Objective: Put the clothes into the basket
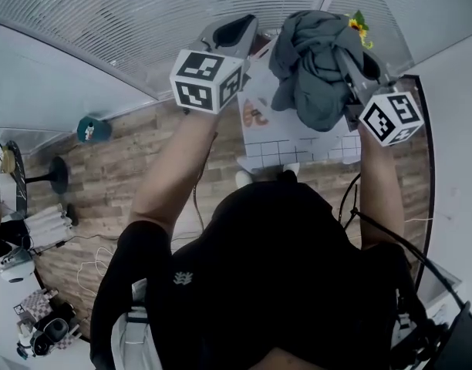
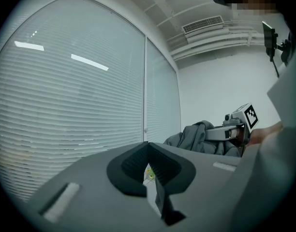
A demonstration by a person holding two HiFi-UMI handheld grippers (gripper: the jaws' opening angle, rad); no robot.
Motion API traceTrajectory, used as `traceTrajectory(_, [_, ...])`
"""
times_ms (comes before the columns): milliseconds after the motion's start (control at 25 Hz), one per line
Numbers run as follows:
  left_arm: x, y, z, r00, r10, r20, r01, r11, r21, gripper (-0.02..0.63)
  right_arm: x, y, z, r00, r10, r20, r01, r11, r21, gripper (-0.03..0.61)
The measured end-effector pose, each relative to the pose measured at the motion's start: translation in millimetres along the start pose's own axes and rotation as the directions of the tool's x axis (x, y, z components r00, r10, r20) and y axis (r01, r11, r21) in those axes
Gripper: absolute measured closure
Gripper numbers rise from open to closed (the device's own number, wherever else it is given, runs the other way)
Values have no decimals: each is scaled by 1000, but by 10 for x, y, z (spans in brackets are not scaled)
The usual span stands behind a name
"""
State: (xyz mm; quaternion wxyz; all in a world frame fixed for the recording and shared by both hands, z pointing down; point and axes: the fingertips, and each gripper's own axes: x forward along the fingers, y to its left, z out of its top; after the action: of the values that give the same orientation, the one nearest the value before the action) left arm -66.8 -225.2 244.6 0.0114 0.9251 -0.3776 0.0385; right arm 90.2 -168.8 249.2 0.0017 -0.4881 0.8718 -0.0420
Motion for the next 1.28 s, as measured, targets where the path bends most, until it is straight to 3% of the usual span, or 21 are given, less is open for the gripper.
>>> traceTrajectory(640, [115, -123, -596, 999, -17, -41, 16, 999, -39, 609, 83, -109, -723, 998, 41, -54, -38, 998, 50, 508])
traceTrajectory(1280, [69, -32, -985, 996, 39, -82, -44, 997, -62, 609, 182, -119, -1212, 988, 91, -124, -80, 993, 87, 508])
